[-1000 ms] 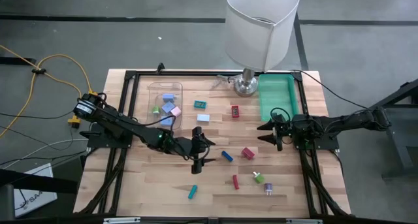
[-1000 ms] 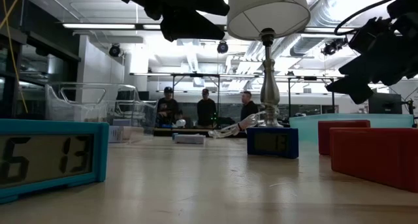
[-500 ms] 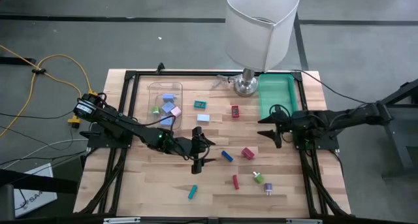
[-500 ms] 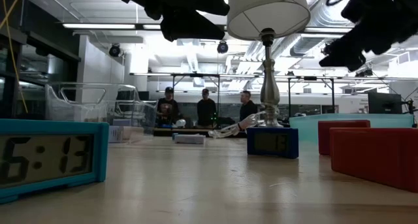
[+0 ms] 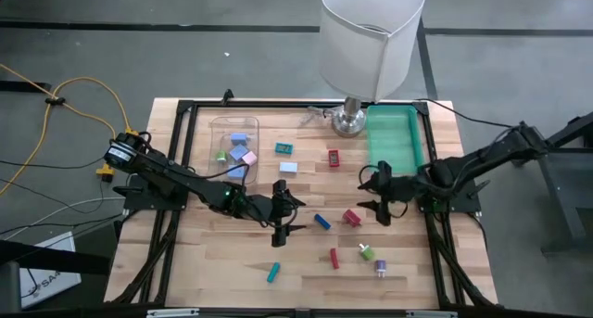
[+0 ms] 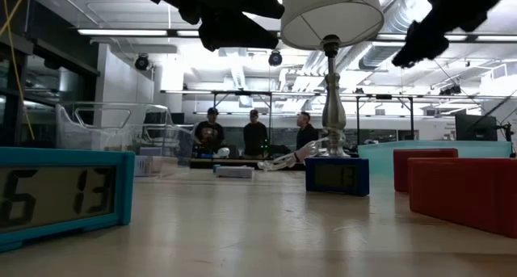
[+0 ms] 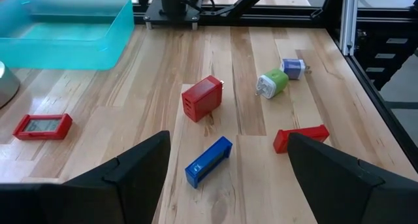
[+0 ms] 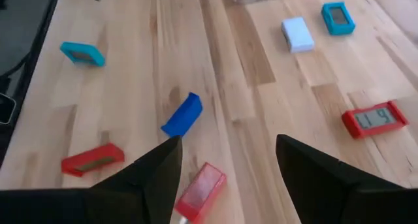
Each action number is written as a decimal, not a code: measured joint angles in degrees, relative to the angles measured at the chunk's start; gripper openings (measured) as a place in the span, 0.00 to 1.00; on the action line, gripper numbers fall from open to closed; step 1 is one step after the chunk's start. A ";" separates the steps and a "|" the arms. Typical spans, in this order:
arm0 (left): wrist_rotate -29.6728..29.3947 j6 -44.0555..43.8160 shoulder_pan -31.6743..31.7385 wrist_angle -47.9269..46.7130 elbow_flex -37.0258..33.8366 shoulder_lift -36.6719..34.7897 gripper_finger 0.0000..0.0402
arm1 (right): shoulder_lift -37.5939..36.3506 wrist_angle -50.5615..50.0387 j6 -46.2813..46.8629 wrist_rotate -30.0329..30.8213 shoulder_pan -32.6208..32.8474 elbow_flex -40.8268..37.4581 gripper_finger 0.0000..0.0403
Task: Pick & Place Office items
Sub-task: Put the red charger adapter into the transparent bin
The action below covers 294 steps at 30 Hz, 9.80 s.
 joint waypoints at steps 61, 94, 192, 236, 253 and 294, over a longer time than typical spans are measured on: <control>0.00 -0.01 0.00 -0.04 0.00 0.00 0.75 | 33.75 -31.82 27.25 -12.50 -2.44 31.28 0.58; 0.01 0.00 -0.01 -0.07 0.00 0.00 0.75 | 38.77 -37.82 27.78 -16.26 -5.04 33.73 0.58; 0.01 -0.02 0.00 -0.02 0.00 0.00 0.75 | 39.36 -14.65 32.77 -15.02 -2.25 16.51 0.28; 0.00 -0.02 -0.01 -0.03 0.00 0.00 0.75 | 39.36 -43.22 22.16 -12.34 -1.87 40.59 0.28; 0.00 -0.02 -0.02 -0.02 0.00 0.02 0.75 | 39.36 -47.67 19.21 -8.71 -1.87 49.10 0.28; 0.01 -0.02 0.00 -0.02 0.00 0.02 0.75 | 39.10 -10.19 4.03 4.81 3.77 40.48 0.29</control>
